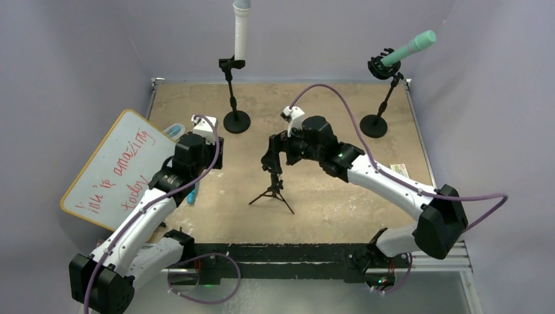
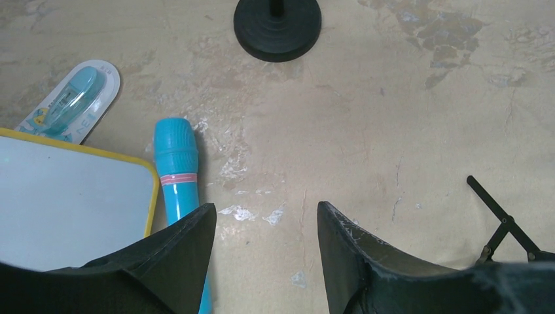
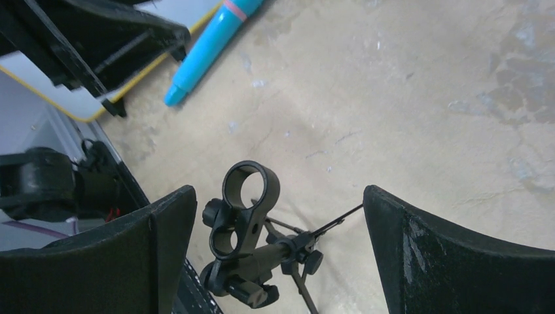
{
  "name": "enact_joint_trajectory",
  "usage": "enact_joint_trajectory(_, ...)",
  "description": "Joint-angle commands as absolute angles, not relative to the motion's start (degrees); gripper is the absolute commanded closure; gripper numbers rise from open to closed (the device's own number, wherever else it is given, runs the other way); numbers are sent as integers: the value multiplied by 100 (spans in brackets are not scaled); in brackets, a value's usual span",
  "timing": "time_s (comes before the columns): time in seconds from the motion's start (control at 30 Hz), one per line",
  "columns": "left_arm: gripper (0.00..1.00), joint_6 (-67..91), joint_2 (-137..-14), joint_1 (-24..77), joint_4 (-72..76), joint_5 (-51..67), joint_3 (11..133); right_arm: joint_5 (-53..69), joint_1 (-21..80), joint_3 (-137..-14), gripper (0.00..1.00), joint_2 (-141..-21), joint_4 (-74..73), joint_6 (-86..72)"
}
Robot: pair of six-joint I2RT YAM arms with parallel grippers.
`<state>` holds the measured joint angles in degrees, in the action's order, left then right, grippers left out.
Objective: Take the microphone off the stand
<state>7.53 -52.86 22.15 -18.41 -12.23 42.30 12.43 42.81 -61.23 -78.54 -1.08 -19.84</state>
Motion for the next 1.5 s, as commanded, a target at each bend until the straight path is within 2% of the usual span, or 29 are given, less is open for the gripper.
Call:
enact_joint_trajectory(0.0,44,841,-5152,2188,-1910,-1452,4228,726,4610,-6527,1,-8064,-726,-1597)
enact_joint_trajectory(0.43,44,879,-5153,2188,-2009,-1503,4245,-43,5431,-7065,13,-8877,-2010,-1019)
enact_joint_trajectory(0.57,44,888,-5144,2184,-2024,-1503,4224,-83,5462,-7145,24,-8940,-2156,-950)
enact_joint_trajectory(0.63,44,880,-5150,2188,-2051,-1516,4219,-118,5478,-7192,25,-8971,-2247,-906)
enact_joint_trajectory(0.77,44,894,-5159,2188,-2060,-1531,4219,-245,5491,-7225,37,-9059,-2273,-853)
enact_joint_trajectory(0.9,44,896,-5200,2188,-2061,-1529,4227,-285,5513,-7315,55,-9166,-2301,-853)
enact_joint_trajectory(1.07,44,904,-5252,2188,-2079,-1531,4245,-426,5514,-7385,69,-9136,-2183,-884)
enact_joint_trajectory(1.47,45,923,-5332,2188,-2093,-1486,4263,-1101,5318,-7872,73,-9679,-1871,-1067)
